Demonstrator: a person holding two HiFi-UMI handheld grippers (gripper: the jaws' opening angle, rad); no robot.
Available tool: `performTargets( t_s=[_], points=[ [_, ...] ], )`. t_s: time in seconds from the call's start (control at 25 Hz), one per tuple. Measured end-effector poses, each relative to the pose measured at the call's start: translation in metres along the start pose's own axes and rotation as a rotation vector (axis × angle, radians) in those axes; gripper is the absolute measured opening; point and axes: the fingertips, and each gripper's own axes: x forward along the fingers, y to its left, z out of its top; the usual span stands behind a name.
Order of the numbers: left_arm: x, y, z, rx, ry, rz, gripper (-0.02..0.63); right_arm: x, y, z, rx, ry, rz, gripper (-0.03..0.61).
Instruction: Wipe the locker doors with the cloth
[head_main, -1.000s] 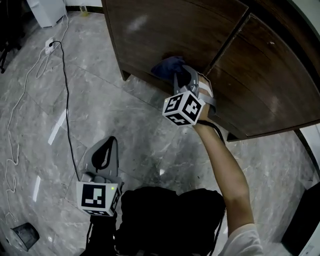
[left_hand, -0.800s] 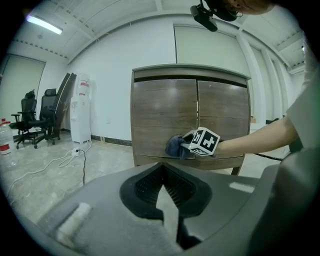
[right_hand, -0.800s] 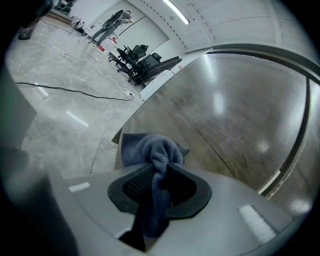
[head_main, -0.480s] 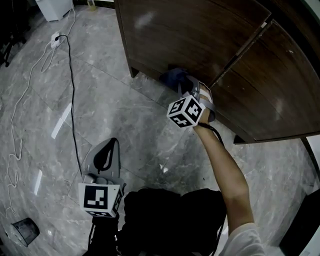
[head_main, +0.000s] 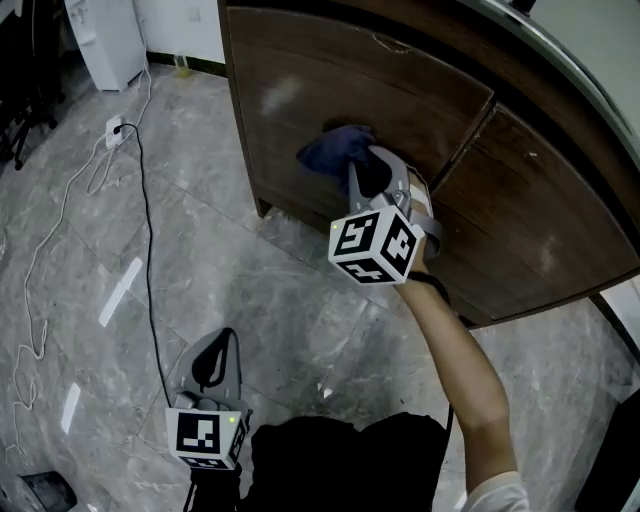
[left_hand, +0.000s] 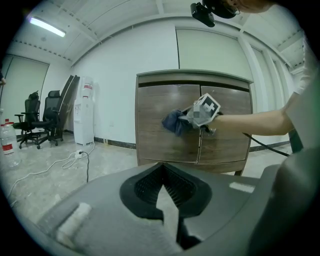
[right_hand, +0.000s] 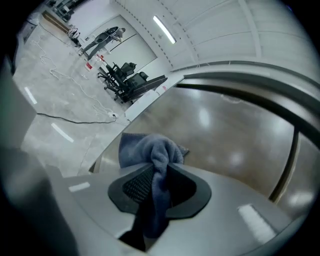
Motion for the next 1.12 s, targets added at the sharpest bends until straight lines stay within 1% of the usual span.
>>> performTargets(
  t_s=[0.16,0.28,0.4,0.6,0.72,0.84,1.0,1.12],
  points=[
    [-0.005,0.004,0.010,0.012,-0.022,0.011,0.003,-0.015,-0.057,0.050,-0.014,-0.068,-0.083,0.081],
    [-0.008,0.004,0.019,0.016,-0.038,0.013,0.003,-0.021,-0.086,0.077,-0.040,-0.106,-0.132,0.081],
    [-0.012,0.005,0.021,0.023,-0.045,0.016,0.003,-0.025,-0.103,0.092,-0.051,-0.124,-0.153,0.081],
    [-0.017,0.008,0.021,0.029,-0.053,0.021,0.003,-0.026,-0.117,0.108,-0.063,-0.139,-0.171,0.081],
    [-0.018,0.011,0.021,0.017,-0.048,0.028,0.003,-0.023,-0.118,0.115,-0.082,-0.146,-0.189,0.081],
    [-0.017,0.015,0.013,0.023,-0.044,0.034,0.003,-0.016,-0.107,0.116,-0.082,-0.147,-0.185,0.081],
    [-0.015,0.016,0.010,0.014,-0.036,0.035,0.003,-0.002,-0.075,0.099,-0.129,-0.124,-0.161,0.081],
    [-0.015,0.022,0.008,0.012,-0.035,0.045,0.003,0.012,-0.039,0.077,-0.155,-0.088,-0.123,0.081]
  ],
)
